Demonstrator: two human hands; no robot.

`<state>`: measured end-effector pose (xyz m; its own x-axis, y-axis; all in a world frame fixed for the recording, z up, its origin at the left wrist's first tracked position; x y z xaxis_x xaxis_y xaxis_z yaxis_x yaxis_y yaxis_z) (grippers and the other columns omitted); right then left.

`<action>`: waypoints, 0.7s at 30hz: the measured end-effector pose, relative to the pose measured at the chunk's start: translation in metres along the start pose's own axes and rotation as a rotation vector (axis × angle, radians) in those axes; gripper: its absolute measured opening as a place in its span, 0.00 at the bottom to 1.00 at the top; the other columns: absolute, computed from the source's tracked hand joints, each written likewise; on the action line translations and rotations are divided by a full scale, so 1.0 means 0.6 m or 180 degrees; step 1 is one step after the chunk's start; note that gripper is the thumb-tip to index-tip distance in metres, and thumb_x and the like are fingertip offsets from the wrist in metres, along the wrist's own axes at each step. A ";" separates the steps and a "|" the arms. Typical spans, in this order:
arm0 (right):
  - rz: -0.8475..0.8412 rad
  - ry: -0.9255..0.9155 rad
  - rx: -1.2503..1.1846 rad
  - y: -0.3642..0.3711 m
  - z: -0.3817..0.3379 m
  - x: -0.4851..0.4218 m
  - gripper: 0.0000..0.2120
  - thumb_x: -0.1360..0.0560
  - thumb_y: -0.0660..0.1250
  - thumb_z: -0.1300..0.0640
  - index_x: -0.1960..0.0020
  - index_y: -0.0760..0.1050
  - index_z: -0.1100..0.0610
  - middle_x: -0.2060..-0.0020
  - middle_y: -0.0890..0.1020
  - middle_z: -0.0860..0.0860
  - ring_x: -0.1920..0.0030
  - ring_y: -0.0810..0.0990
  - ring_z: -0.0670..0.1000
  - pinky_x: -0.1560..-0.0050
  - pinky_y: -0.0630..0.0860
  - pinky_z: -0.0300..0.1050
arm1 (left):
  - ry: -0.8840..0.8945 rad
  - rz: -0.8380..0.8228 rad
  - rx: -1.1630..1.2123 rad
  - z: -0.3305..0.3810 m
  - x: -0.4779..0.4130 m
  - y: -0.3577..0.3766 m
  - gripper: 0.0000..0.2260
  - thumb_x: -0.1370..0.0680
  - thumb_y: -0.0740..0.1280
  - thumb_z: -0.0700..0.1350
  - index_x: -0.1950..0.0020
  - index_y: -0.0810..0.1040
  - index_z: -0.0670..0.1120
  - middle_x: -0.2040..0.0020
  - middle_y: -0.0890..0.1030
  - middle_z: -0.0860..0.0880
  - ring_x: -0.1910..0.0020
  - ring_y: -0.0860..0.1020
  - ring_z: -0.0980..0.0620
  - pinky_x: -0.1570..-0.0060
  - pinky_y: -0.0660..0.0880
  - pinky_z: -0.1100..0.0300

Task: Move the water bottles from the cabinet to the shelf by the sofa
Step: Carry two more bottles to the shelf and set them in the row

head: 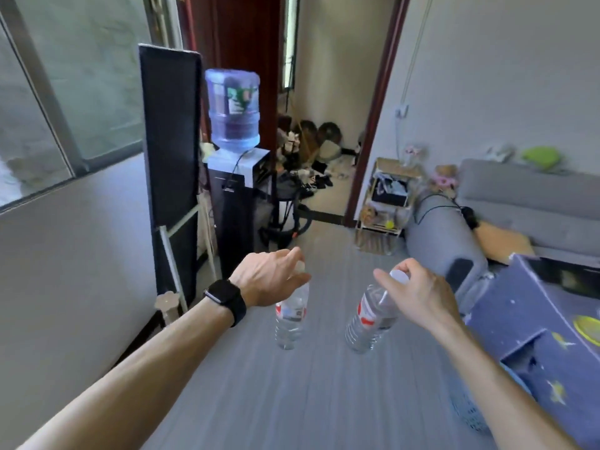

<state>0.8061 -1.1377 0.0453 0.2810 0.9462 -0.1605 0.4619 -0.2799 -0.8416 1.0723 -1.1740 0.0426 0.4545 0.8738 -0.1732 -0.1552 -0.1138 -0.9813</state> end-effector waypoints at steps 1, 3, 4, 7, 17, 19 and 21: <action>0.0028 0.0080 0.0005 -0.005 0.011 -0.025 0.20 0.28 0.65 0.34 0.55 0.73 0.51 0.59 0.78 0.49 0.56 0.72 0.57 0.55 0.71 0.48 | 0.0079 -0.0074 -0.0006 0.002 -0.038 0.007 0.17 0.19 0.56 0.63 0.40 0.66 0.51 0.43 0.79 0.51 0.54 0.79 0.44 0.61 0.72 0.53; 0.0061 0.0219 0.0017 -0.012 0.035 -0.077 0.19 0.28 0.64 0.33 0.54 0.73 0.49 0.59 0.77 0.49 0.55 0.72 0.57 0.53 0.72 0.49 | 0.0238 -0.0151 -0.0021 0.009 -0.115 0.020 0.17 0.19 0.55 0.63 0.39 0.66 0.52 0.43 0.78 0.51 0.55 0.78 0.45 0.62 0.71 0.54; 0.0081 0.0280 -0.0003 -0.013 0.049 -0.105 0.19 0.29 0.65 0.33 0.54 0.74 0.49 0.59 0.77 0.49 0.55 0.72 0.57 0.53 0.72 0.49 | 0.0309 -0.0187 -0.0027 0.012 -0.153 0.029 0.17 0.19 0.55 0.63 0.39 0.66 0.52 0.42 0.78 0.51 0.55 0.78 0.45 0.62 0.72 0.53; 0.0122 0.0441 -0.0076 -0.009 0.093 -0.199 0.20 0.30 0.65 0.33 0.56 0.74 0.50 0.59 0.78 0.49 0.54 0.74 0.57 0.53 0.74 0.49 | 0.0442 -0.0267 -0.0077 0.017 -0.271 0.058 0.17 0.19 0.55 0.63 0.38 0.66 0.53 0.42 0.79 0.51 0.55 0.79 0.46 0.59 0.75 0.51; 0.0054 0.0525 -0.0234 0.016 0.193 -0.546 0.20 0.32 0.66 0.32 0.56 0.71 0.48 0.59 0.80 0.47 0.53 0.77 0.56 0.54 0.76 0.49 | 0.0548 -0.0234 -0.0174 0.024 -0.651 0.125 0.15 0.19 0.54 0.62 0.41 0.65 0.53 0.46 0.80 0.51 0.55 0.79 0.44 0.59 0.76 0.49; 0.0014 0.0503 -0.0257 0.019 0.203 -0.622 0.19 0.31 0.66 0.33 0.57 0.71 0.49 0.61 0.79 0.45 0.55 0.75 0.55 0.57 0.73 0.48 | 0.0554 -0.0254 -0.0199 0.014 -0.724 0.134 0.16 0.19 0.54 0.62 0.41 0.65 0.52 0.46 0.79 0.50 0.56 0.79 0.44 0.60 0.75 0.50; 0.0042 0.0512 -0.0234 0.025 0.217 -0.705 0.18 0.30 0.66 0.34 0.57 0.71 0.49 0.63 0.77 0.43 0.56 0.75 0.55 0.59 0.71 0.48 | 0.0518 -0.0258 -0.0200 -0.003 -0.803 0.153 0.16 0.19 0.54 0.62 0.40 0.65 0.52 0.46 0.79 0.50 0.56 0.79 0.44 0.60 0.74 0.51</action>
<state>0.5845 -1.5211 0.0335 0.4158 0.9058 -0.0817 0.5157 -0.3088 -0.7992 0.8406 -1.6065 0.0358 0.5999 0.7939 -0.0997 -0.0595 -0.0800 -0.9950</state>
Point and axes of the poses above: each hand's wrist, its own x-axis away from the middle knuckle, its own y-axis out of the palm, z = x × y, the point moved 3 cm from there along -x, towards the middle knuckle
